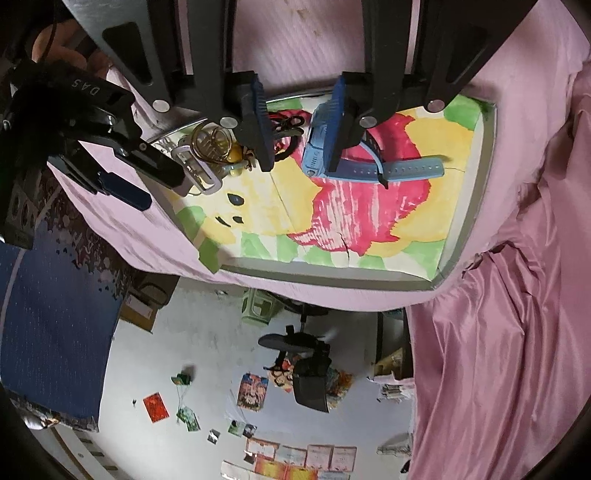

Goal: Organize jewelry
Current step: 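Withdraw both open tools from the tray back over the bed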

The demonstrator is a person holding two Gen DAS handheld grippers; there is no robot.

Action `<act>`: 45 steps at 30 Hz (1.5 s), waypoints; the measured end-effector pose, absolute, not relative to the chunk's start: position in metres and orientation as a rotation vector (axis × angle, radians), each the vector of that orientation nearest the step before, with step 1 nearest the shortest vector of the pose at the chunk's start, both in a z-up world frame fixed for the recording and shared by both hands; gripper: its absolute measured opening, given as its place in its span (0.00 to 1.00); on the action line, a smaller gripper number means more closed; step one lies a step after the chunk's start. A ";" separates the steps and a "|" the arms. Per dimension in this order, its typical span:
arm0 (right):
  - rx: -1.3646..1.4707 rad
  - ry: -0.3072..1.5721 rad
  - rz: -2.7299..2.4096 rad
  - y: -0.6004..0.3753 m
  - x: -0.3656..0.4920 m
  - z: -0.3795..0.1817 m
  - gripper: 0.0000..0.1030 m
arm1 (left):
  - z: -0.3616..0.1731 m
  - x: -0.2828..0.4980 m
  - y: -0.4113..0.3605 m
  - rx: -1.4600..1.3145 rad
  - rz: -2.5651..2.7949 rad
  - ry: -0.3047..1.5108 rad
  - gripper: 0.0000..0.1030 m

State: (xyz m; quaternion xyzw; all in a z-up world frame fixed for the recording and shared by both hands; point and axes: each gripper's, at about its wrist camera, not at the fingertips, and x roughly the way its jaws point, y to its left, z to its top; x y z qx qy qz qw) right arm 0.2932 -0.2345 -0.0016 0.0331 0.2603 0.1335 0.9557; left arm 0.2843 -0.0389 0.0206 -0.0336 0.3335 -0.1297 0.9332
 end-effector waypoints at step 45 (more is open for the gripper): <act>0.108 0.331 0.200 -0.240 0.161 0.032 0.99 | 0.039 0.141 -0.011 -0.086 -0.148 0.363 1.00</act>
